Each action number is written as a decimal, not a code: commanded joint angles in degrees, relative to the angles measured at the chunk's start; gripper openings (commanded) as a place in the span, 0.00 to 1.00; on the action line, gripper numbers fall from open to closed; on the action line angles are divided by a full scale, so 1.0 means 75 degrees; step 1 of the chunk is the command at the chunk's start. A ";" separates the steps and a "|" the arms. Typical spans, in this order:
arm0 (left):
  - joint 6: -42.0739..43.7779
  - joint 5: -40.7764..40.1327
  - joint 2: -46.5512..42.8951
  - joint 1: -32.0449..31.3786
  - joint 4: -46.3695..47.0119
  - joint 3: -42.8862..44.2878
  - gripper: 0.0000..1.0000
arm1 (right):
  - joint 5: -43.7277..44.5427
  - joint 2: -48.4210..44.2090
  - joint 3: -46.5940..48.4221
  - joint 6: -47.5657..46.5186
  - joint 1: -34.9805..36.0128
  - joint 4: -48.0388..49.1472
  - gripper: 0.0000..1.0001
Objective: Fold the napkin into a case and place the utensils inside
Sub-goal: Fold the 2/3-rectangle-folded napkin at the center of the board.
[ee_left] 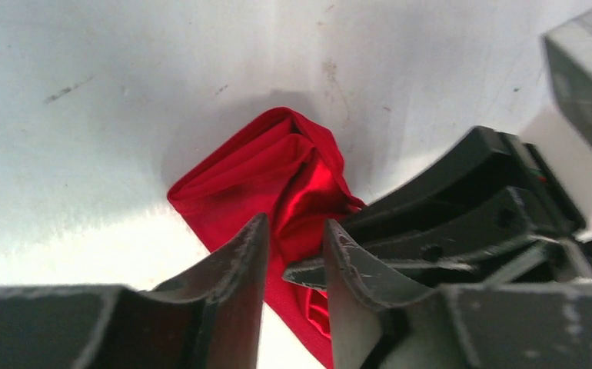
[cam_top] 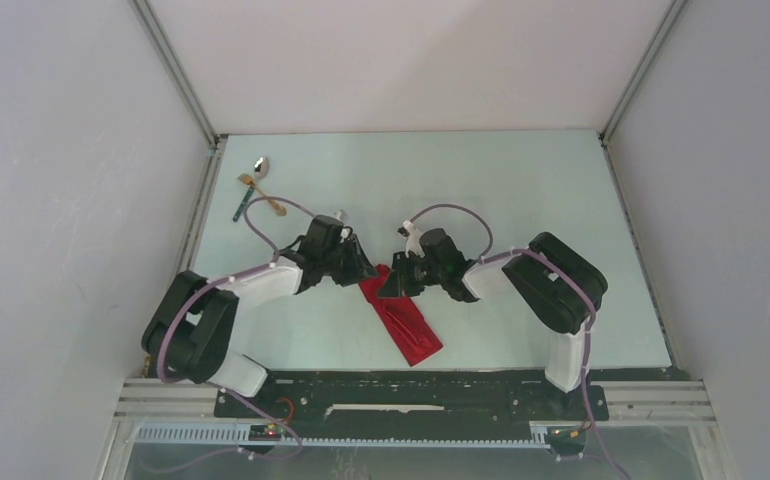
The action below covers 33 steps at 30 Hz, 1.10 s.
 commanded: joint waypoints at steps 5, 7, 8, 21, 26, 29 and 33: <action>0.0418 -0.0146 -0.0878 0.0080 -0.1162 0.0745 0.52 | -0.0800 0.0407 -0.0551 0.0413 -0.0137 0.1840 0.33; 0.0401 -0.0114 -0.0722 0.0075 -0.1270 0.0913 0.53 | -0.0785 0.0452 -0.0628 0.0471 -0.0173 0.1987 0.34; 0.0400 -0.0016 -0.0565 0.0075 -0.1345 0.1035 0.53 | -0.0792 0.0471 -0.0639 0.0477 -0.0195 0.2012 0.34; 0.0822 -0.0159 0.0932 -0.0359 -0.1668 0.1943 0.45 | -0.0953 0.0734 -0.0692 0.0767 -0.0319 0.2490 0.00; 0.0972 -0.0383 0.1266 -0.0662 -0.1829 0.2144 0.46 | -0.0963 0.0711 -0.0702 0.0752 -0.0321 0.2497 0.00; 0.1010 -0.0632 0.1667 -0.0686 -0.2126 0.2283 0.41 | -0.0847 0.0572 -0.0704 0.0669 -0.0270 0.2313 0.01; 0.1156 -0.0873 0.2331 -0.0642 -0.2421 0.2505 0.31 | -0.0623 0.0205 -0.0705 0.0527 -0.0187 0.1803 0.16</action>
